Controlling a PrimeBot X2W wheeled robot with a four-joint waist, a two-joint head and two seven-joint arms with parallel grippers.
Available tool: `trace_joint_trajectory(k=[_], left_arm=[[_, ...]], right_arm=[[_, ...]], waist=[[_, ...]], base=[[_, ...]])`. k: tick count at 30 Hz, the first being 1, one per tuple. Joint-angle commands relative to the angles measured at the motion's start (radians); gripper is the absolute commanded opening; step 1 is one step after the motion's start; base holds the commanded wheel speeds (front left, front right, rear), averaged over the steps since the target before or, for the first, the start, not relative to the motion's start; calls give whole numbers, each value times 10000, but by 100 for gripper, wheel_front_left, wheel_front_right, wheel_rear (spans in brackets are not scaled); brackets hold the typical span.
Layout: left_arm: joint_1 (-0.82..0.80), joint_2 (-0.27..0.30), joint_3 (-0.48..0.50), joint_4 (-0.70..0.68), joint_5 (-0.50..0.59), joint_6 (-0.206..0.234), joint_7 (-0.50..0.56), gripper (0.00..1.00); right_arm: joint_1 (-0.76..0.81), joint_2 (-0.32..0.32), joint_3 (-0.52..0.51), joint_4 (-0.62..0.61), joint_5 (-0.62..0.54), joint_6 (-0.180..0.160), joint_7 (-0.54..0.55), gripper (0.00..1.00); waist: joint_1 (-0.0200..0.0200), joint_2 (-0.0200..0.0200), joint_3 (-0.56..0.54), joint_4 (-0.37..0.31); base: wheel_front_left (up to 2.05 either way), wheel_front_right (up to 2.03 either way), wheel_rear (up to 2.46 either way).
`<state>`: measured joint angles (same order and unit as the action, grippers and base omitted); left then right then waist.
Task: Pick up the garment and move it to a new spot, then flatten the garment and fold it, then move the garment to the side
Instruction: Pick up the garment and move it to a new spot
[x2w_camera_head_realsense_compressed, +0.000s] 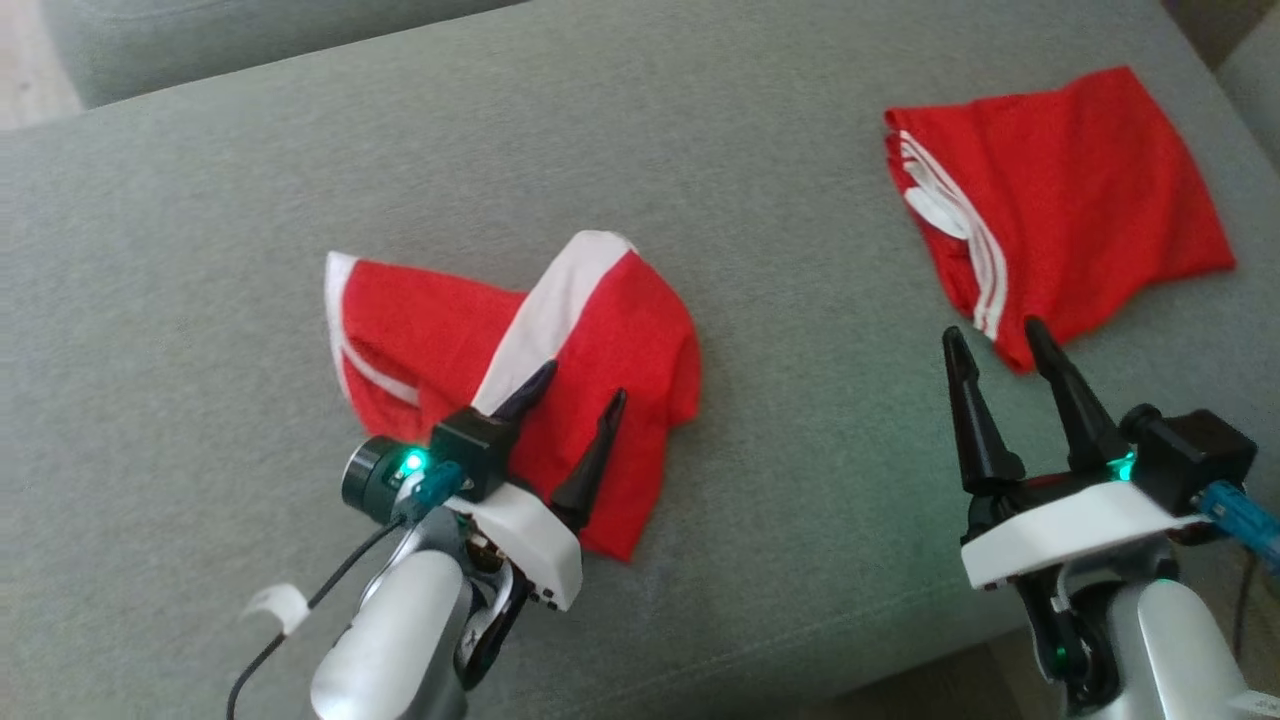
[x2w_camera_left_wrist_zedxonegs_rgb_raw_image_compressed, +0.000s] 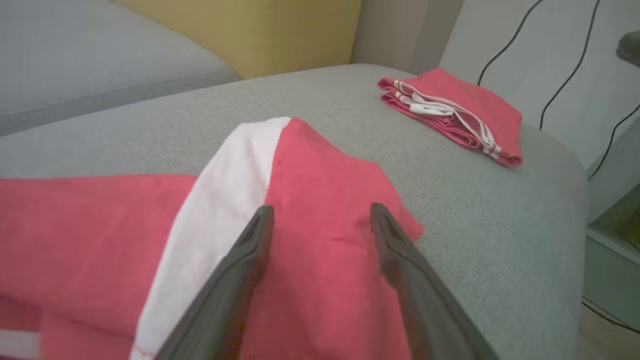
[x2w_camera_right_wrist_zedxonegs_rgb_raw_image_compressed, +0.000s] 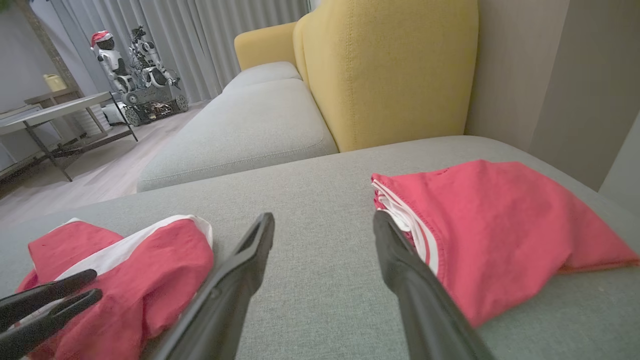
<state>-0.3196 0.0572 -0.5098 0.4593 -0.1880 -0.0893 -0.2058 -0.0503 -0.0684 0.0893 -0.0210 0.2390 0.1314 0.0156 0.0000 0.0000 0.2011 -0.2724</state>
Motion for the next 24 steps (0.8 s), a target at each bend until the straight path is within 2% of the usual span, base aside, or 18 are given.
trace_joint_trajectory(k=[1, 7, 15, 19, 24], left_arm=[[-460, -3, 246, -363, -130, 11, -216, 100], [-186, -24, 592, -1359, -293, 478, -529, 100], [604, 327, 2019, -2940, -340, 1230, -556, 100], [1119, 632, 2773, -3282, -367, 1402, -557, 100], [1783, 977, 3447, -3400, -457, 1418, -558, 100]], right_arm=[[-252, 23, 169, -317, -30, -7, -134, 100], [-177, 3, -25, -357, -148, -7, -76, 100], [84, -19, -142, -412, -178, -7, 110, 100], [222, -19, -188, -445, -239, -7, 194, 100], [394, -19, -259, -499, -326, -7, 292, 100]], waist=[[0, 0, -105, 274], [0, 0, -507, 1155], [0, 0, -1060, 2294], [0, 0, -1305, 2691], [0, 0, -1551, 2967]], base=[[0, 0, 0], [0, 0, 0], [0, 0, 0], [0, 0, 0], [0, 0, 0]])
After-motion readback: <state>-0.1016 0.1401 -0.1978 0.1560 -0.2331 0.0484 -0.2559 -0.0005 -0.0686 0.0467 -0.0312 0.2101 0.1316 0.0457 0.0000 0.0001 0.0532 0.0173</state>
